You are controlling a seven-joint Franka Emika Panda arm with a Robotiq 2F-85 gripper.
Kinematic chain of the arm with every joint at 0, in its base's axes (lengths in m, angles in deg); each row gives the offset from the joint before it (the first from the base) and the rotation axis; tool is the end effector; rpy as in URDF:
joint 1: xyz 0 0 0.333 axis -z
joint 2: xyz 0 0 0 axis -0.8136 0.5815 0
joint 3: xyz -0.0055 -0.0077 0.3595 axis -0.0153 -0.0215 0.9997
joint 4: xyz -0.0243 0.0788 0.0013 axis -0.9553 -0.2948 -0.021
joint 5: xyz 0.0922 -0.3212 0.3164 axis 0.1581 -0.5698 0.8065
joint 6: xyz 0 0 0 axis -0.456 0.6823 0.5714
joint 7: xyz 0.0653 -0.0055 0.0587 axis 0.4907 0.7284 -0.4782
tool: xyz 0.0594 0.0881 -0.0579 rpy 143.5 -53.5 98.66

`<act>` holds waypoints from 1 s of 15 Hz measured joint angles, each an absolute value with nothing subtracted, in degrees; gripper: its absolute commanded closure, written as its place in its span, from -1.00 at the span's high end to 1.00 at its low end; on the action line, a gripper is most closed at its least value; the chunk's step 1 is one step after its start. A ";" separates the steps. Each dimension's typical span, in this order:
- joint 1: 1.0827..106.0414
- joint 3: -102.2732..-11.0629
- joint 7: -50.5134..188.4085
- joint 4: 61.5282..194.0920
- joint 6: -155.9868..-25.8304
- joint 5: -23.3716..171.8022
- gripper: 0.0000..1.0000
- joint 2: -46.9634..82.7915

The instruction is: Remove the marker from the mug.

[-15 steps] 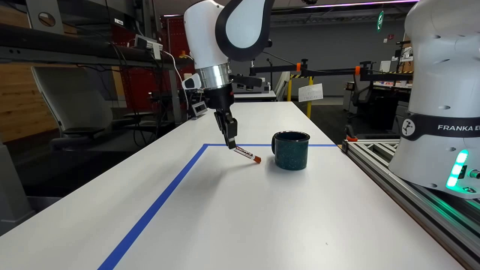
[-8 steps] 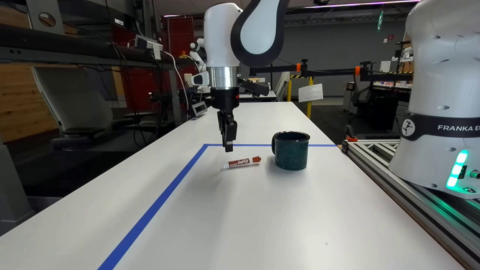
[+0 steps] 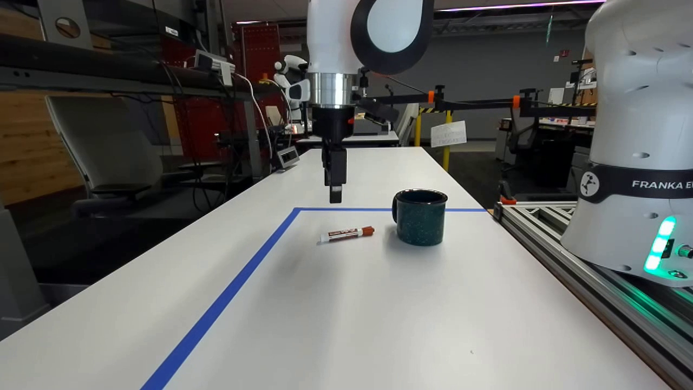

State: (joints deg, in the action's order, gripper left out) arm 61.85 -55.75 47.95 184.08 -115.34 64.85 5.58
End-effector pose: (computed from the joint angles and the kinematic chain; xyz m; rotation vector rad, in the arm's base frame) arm 0.4809 -0.0807 0.2095 2.9913 0.4530 0.1261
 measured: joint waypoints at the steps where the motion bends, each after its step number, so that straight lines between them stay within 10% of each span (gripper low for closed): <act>1: 61.40 -56.60 52.27 184.07 -113.45 62.25 1.00 4.09; 15: 57.59 -53.97 72.41 184.45 -89.74 67.68 1.00 -6.55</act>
